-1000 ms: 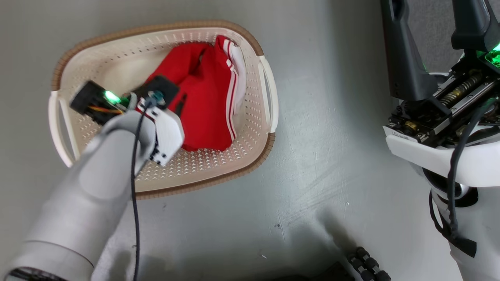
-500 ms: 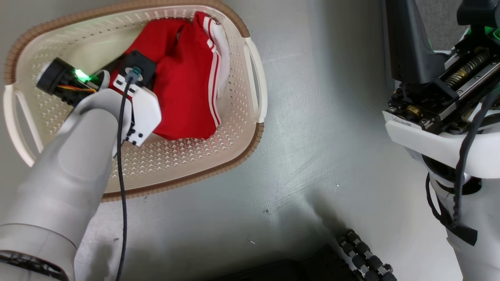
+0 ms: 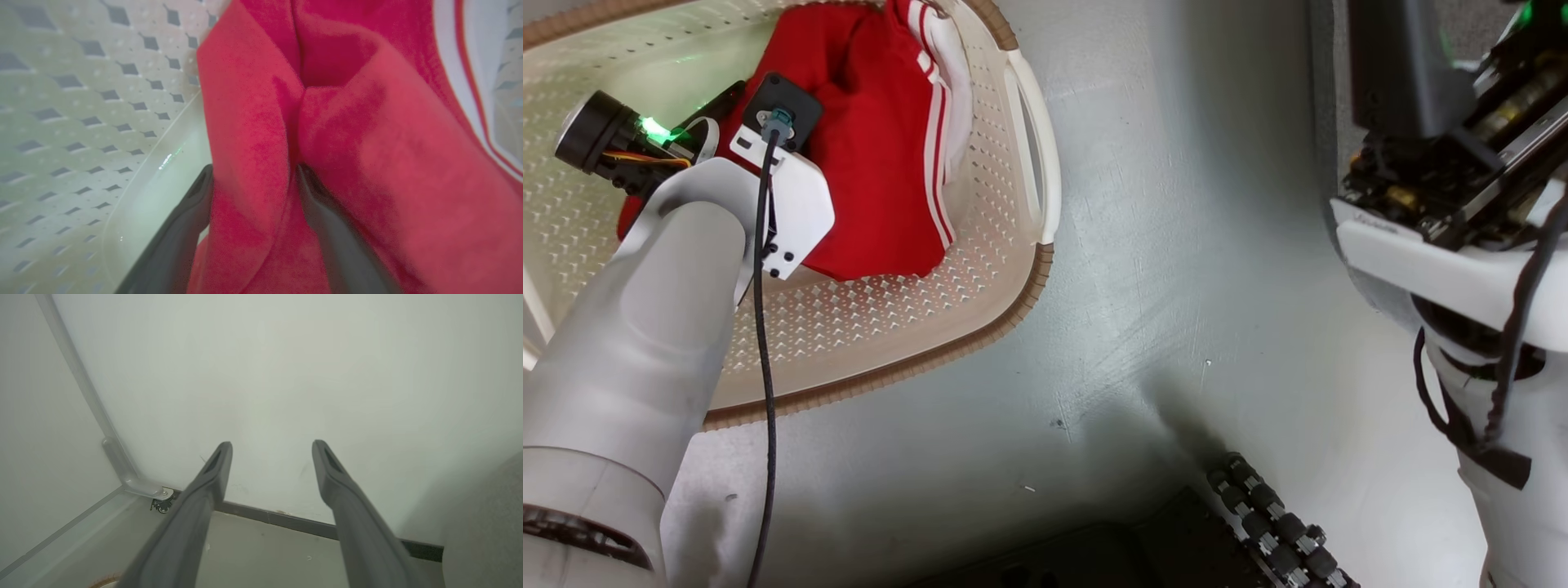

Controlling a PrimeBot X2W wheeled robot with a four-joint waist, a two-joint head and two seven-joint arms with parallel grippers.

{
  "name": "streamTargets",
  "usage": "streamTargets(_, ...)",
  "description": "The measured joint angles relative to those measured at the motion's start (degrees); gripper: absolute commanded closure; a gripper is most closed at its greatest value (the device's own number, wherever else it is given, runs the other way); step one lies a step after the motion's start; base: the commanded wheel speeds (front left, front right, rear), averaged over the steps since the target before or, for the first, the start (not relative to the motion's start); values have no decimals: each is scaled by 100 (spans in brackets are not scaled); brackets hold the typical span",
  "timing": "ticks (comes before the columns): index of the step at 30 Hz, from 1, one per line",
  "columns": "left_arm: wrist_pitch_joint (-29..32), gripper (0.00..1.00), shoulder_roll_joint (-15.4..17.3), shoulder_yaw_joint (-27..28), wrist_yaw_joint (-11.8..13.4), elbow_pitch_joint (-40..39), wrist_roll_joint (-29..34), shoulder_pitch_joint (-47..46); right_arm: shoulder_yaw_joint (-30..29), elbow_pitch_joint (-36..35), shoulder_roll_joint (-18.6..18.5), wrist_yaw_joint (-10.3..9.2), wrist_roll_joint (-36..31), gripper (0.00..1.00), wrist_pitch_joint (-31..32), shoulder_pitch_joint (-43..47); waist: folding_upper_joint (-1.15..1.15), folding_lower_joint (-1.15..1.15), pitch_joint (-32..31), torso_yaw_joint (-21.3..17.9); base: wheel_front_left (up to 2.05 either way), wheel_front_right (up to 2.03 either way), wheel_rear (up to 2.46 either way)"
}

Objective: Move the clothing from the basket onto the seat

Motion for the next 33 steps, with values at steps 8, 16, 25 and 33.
streamTargets(8, -25, 100, -34, -19, 55, 33, 8, -59, -8, 25, 66, 0, 16, 0, 0, -91, 0, 0, 143, -103, 0, 0, 0)
streamTargets(16, -182, 100, -249, 71, 100, 16, -107, -59, -129, 138, 79, 0, 13, 0, -7, -201, 0, 0, 137, -97, 0, 0, 0)
streamTargets(25, -454, 100, -269, 204, 183, -107, -223, -51, -193, 170, 82, 0, -1, 0, -7, -203, 0, 0, 67, -6, 0, 0, 0)
streamTargets(33, -757, 100, -297, 407, 296, -266, -453, 170, -310, 194, 81, 0, -35, 0, -7, -203, 0, 0, -43, 102, 0, 0, 0)
